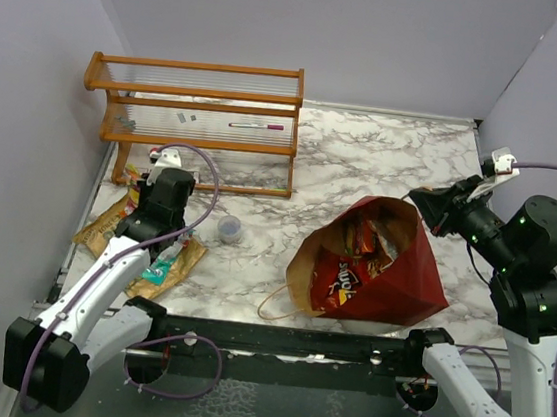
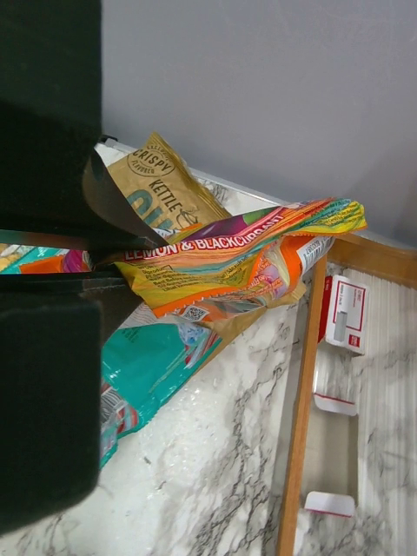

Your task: Take the snacks out of the paper bag

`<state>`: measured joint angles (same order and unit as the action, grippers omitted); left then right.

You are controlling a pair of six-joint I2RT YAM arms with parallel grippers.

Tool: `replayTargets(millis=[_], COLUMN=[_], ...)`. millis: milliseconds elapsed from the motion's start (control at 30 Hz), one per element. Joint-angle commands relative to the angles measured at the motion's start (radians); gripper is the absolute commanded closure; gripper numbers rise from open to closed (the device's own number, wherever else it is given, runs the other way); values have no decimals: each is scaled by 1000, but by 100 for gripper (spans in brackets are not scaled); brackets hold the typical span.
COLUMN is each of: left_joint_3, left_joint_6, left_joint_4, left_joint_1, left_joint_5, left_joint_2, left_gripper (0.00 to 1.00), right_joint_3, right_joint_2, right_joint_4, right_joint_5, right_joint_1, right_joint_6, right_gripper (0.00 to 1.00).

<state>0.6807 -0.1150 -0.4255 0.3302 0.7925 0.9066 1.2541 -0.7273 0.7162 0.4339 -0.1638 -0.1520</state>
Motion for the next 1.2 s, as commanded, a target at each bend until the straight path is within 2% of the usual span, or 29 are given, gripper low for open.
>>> replayTargets(millis=[0, 100, 133, 300, 467, 600, 800, 933, 1033, 1167], left_joint_3=[-2, -10, -15, -22, 40, 78, 72, 87, 59, -64], left_joint_6=[-53, -112, -128, -136, -191, -282, -367, -396, -462, -657], left_joint_4=[112, 107, 107, 115, 29, -46, -83, -57, 56, 380], left_joint_1=[-20, -29, -35, -58, -58, -58, -59, -58, -57, -55], left_joint_5=[-19, -64, -80, -199, -354, -552, -744, -876, -1054, -1284], left_joint_2=[42, 78, 88, 114, 77, 11, -162, -240, -271, -302], left_gripper=[100, 100, 96, 69, 39, 25, 22, 22, 28, 33], right_joint_3=[21, 21, 22, 20, 9, -2, -34, -76, -125, -169], right_joint_2=[12, 15, 15, 19, 19, 21, 42, 70, 104, 147], right_joint_4=[-70, -69, -66, -55, -66, -77, -98, -130, -164, -198], right_joint_5=[0, -3, -6, -21, -15, -4, 45, 136, 212, 249], right_joint_1=[-2, -2, -2, -2, -2, -2, -2, -2, -1, -2], right_joint_6=[2, 5, 12, 23, 19, 18, 31, 52, 66, 55], right_gripper=[98, 98, 98, 98, 98, 98, 98, 98, 98, 98])
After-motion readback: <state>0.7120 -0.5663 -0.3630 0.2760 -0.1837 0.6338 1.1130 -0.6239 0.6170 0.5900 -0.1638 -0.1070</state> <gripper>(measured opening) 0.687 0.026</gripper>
